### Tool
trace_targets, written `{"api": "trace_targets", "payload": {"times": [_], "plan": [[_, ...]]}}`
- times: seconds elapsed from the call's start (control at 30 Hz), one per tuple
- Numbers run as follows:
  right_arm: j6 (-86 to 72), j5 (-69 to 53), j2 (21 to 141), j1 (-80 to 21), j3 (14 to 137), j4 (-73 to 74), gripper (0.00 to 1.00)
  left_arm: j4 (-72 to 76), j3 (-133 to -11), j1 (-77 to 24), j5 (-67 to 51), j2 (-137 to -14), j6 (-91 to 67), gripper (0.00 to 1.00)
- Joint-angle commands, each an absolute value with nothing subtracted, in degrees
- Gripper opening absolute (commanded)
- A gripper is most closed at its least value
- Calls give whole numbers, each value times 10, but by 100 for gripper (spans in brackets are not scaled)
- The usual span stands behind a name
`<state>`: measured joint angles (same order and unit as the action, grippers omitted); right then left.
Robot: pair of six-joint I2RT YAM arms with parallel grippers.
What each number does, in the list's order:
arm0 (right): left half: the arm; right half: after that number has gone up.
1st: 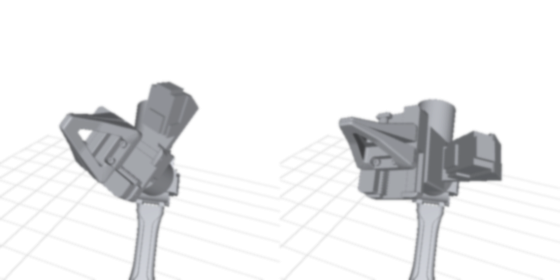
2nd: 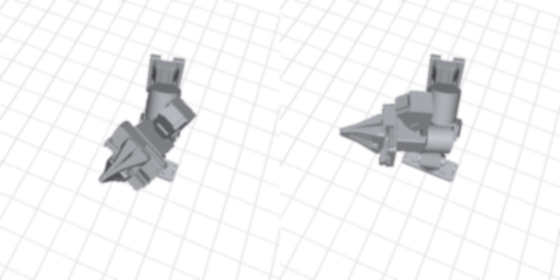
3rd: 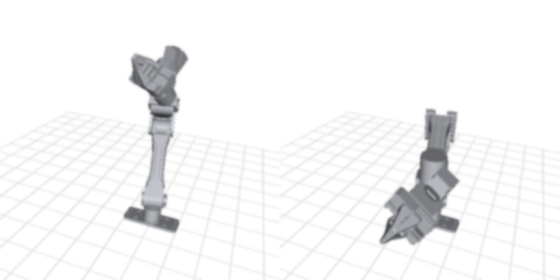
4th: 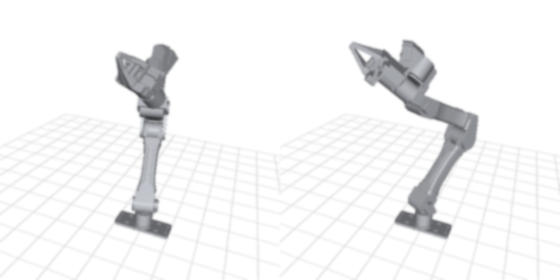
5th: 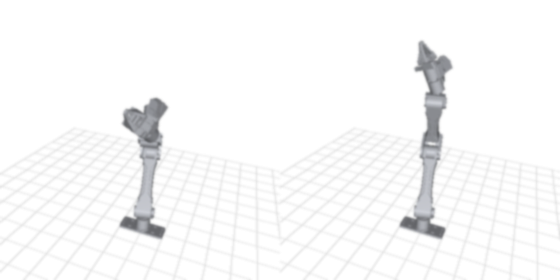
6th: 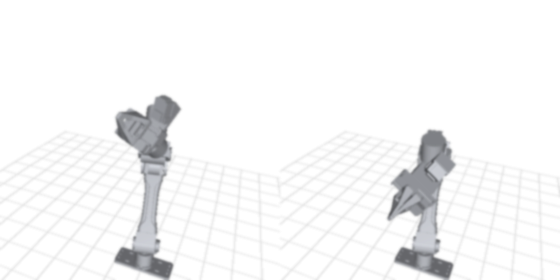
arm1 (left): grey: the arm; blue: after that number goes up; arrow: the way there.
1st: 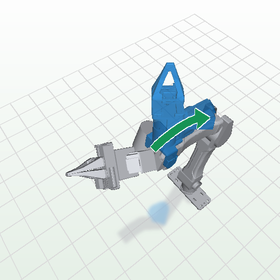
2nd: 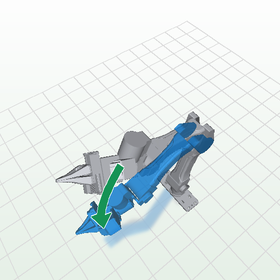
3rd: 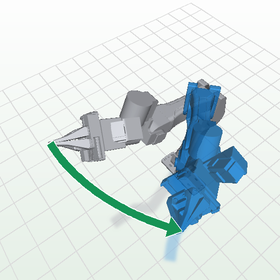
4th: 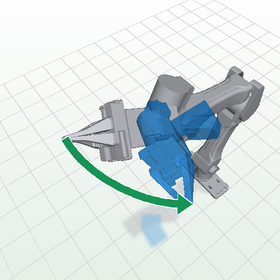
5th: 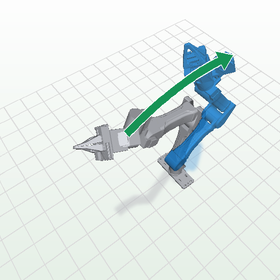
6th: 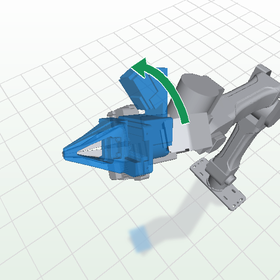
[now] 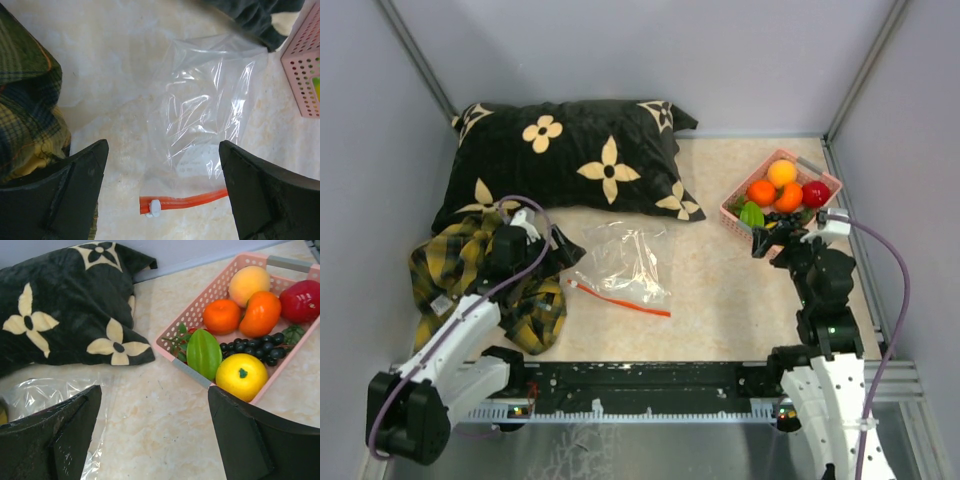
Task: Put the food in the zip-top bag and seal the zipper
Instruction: Pick up the zipper food storage bag at the center of the board.
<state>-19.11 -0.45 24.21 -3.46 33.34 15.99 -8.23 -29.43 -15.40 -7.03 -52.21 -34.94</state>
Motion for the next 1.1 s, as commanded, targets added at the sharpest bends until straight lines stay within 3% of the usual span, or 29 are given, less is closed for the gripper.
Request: {"api": "trace_targets", "payload": {"times": [0.0,0.23,0.47,0.83,1.07], "plan": [[-180,-83,264,-29,325,106,88,-24,-285,-158,-145,-578,-356,97],[-186,-153,295,-32,309,76,88,-18,-322,-159,-231,-712,-318,87],[-178,-162,318,-73,297,63,88,27,-304,-159,-261,-732,-334,72],[-145,-146,401,-168,304,29,88,42,-283,-160,-268,-695,-348,35],[-106,-98,472,-284,319,8,88,23,-284,-161,-253,-650,-336,10]]}}
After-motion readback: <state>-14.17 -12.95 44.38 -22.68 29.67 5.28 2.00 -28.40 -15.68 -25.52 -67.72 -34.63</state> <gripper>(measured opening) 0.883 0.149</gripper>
